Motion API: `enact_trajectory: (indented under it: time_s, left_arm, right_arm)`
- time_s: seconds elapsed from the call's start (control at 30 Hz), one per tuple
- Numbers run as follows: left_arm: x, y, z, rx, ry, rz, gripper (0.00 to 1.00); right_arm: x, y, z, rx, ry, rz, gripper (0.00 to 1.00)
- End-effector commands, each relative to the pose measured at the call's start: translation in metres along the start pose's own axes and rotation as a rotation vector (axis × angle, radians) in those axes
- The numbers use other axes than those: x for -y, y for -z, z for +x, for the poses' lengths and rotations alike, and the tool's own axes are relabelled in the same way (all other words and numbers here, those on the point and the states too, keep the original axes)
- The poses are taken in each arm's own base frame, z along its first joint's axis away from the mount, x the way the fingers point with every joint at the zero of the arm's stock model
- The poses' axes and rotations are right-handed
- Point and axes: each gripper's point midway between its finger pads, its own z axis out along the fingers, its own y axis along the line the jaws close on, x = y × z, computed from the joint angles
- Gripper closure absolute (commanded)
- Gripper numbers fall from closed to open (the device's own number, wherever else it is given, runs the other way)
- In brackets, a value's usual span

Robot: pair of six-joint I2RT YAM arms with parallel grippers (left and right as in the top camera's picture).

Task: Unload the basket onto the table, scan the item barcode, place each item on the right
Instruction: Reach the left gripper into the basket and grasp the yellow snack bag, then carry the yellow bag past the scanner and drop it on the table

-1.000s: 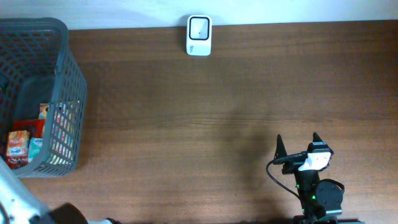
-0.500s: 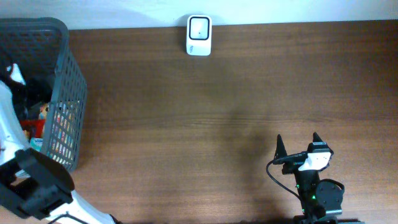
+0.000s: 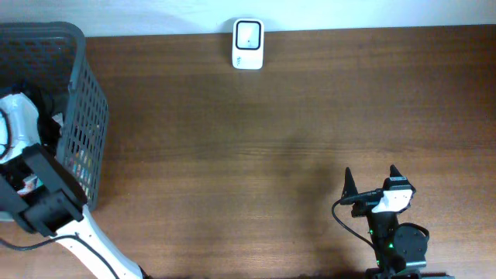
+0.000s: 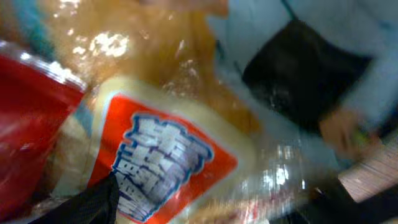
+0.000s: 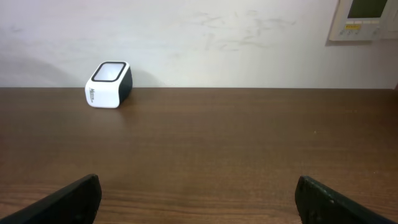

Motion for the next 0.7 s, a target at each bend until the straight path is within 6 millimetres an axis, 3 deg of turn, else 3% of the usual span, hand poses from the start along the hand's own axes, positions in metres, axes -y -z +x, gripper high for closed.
enact_trajectory:
  time_s: [0.0, 0.07, 0.13, 0.17, 0.2, 0.27, 0.37, 0.4, 0.43, 0.5, 0.57, 0.67]
  left_arm:
    - [-0.001, -0.012, -0.012, 0.017, -0.031, -0.034, 0.39]
    - [-0.004, -0.012, -0.016, 0.034, -0.029, -0.051, 0.51]
    - [-0.005, -0.012, -0.016, 0.034, -0.026, -0.057, 0.76]
    - [-0.005, -0.011, -0.015, 0.032, -0.020, -0.056, 0.94]
    - [-0.005, -0.009, -0.015, 0.031, -0.009, -0.056, 1.00]
    - [-0.004, 0.007, -0.016, 0.044, 0.053, -0.049, 1.00]
    - [0.006, 0.065, -0.029, 0.143, 0.064, 0.026, 1.00]
    - [0.016, 0.101, -0.036, 0.222, 0.059, 0.102, 1.00]
    - [0.023, 0.126, -0.039, 0.281, 0.053, 0.147, 1.00]
    - [0.034, 0.208, -0.043, 0.513, 0.036, 0.241, 1.00]
    - [0.032, 0.273, -0.035, 0.720, 0.043, 0.254, 1.00]
    - [0.030, 0.344, -0.008, 0.952, 0.054, 0.277, 1.00]
  right_arm:
    - [0.001, 0.000, 0.003, -0.004, 0.003, 0.005, 0.01]
    - [0.001, 0.000, 0.003, -0.004, 0.003, 0.005, 0.01]
    - [0.001, 0.000, 0.003, -0.004, 0.003, 0.005, 0.01]
    - [0.001, 0.000, 0.003, -0.004, 0.003, 0.005, 0.02]
    - [0.001, 0.000, 0.003, -0.004, 0.003, 0.005, 0.01]
    - [0.001, 0.000, 0.003, -0.005, 0.003, 0.005, 0.01]
    - [0.001, 0.000, 0.003, -0.004, 0.003, 0.005, 0.01]
    - [0.001, 0.000, 0.003, -0.004, 0.003, 0.005, 0.01]
    - [0.001, 0.000, 0.003, -0.004, 0.003, 0.005, 0.01]
    - [0.001, 0.000, 0.003, -0.004, 0.003, 0.005, 0.02]
    - [0.001, 0.000, 0.003, -0.004, 0.003, 0.005, 0.01]
    - [0.001, 0.000, 0.003, -0.004, 0.003, 0.005, 0.02]
